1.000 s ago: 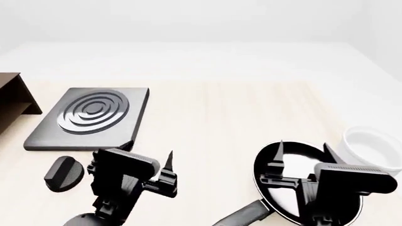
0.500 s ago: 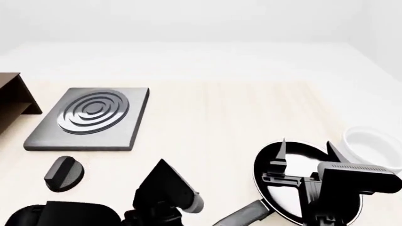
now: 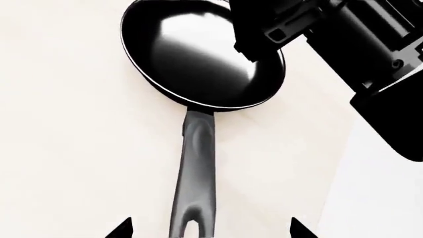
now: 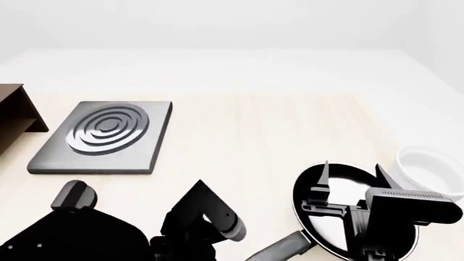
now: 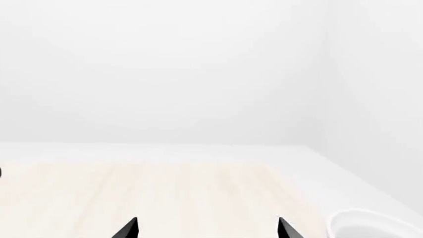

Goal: Put the frying pan on top of the cabinet.

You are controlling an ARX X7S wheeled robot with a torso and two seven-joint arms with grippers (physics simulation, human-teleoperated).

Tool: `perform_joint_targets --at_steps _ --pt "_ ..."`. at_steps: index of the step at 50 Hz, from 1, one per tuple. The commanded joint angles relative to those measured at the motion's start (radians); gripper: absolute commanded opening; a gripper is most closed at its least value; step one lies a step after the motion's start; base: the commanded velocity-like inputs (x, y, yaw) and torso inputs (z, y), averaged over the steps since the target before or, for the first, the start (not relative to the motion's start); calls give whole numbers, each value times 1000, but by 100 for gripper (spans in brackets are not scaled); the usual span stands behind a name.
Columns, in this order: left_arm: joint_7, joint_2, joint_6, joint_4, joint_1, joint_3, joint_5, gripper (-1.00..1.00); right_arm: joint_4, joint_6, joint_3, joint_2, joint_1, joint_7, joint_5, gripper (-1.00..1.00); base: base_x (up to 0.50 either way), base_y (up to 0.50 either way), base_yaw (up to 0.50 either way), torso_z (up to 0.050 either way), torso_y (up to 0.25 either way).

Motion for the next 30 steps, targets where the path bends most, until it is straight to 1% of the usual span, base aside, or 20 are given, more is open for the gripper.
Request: perform_joint_targets --at_steps 1,11,26,30 --pt "-92 46 -44 -31 -106 125 81 100 11 -9 -14 1 4 5 4 100 0 0 0 0 0" --pt "-111 51 -38 -24 -132 178 77 100 15 -18 -20 5 1 8 9 100 0 0 0 0 0" --pt "-46 71 -36 -38 -153 246 151 100 24 -29 -33 8 3 13 14 100 0 0 0 0 0" --pt "-2 81 -33 -42 -153 270 199 100 25 -31 -36 10 3 15 15 100 0 0 0 0 0"
